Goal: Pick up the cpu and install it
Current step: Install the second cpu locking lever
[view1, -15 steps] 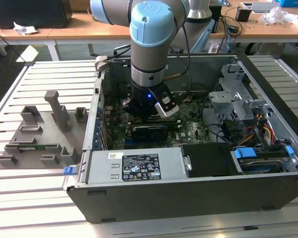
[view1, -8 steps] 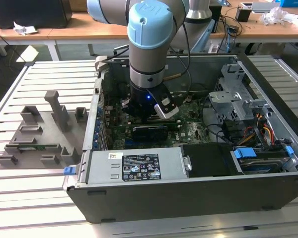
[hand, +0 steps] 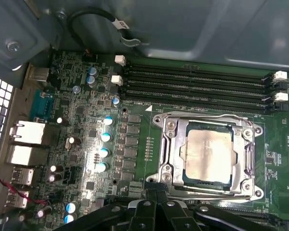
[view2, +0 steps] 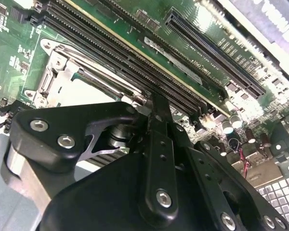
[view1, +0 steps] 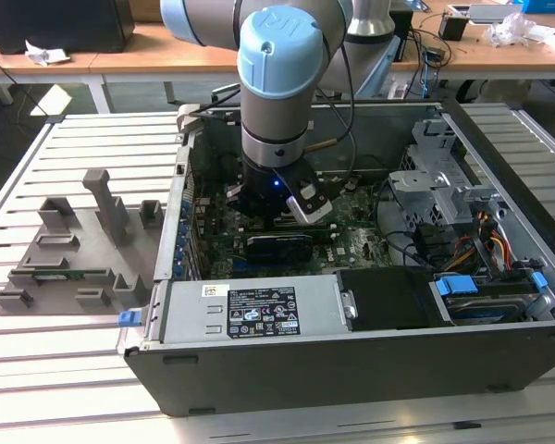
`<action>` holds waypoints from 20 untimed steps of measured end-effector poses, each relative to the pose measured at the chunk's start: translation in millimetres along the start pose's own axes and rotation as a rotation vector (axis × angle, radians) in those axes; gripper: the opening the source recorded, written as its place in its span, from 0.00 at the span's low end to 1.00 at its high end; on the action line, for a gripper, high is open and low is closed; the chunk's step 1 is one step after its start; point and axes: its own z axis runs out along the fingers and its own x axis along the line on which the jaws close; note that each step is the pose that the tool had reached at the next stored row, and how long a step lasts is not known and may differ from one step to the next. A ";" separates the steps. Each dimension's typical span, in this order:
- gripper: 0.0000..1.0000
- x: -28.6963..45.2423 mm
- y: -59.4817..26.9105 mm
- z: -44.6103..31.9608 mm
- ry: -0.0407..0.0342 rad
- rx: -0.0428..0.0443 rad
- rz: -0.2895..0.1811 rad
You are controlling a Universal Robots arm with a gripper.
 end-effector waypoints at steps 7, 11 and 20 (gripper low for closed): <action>0.11 -0.2 0.1 3.5 -0.0034 -0.0226 -0.001; 0.11 -0.1 -0.2 5.1 -0.0026 -0.0298 -0.001; 0.11 -4.4 6.0 -9.3 -0.0052 -0.0270 -0.001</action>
